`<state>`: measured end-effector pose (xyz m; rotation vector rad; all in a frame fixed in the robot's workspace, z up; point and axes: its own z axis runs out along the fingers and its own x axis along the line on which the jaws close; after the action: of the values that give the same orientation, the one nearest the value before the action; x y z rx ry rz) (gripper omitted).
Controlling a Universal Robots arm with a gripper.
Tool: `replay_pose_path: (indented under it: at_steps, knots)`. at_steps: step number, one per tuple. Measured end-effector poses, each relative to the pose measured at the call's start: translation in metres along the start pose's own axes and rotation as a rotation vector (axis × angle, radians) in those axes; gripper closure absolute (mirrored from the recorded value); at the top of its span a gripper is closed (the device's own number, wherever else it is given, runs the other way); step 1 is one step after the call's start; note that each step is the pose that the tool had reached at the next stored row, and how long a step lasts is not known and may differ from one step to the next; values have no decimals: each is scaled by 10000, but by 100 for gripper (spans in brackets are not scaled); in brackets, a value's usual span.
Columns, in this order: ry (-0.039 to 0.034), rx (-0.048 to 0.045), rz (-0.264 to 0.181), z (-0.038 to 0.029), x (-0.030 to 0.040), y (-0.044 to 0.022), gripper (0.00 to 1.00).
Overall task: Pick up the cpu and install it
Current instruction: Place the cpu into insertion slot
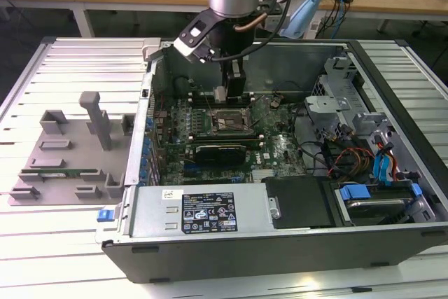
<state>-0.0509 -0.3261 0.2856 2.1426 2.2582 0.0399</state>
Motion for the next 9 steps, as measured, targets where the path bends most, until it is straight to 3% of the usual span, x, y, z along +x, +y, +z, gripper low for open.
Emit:
replay_pose_path:
  at_steps: [5,9]
  knots:
    - [0,0,6,69,0,-3,45]
    - [-2,-21,9,179,1,-7,45]
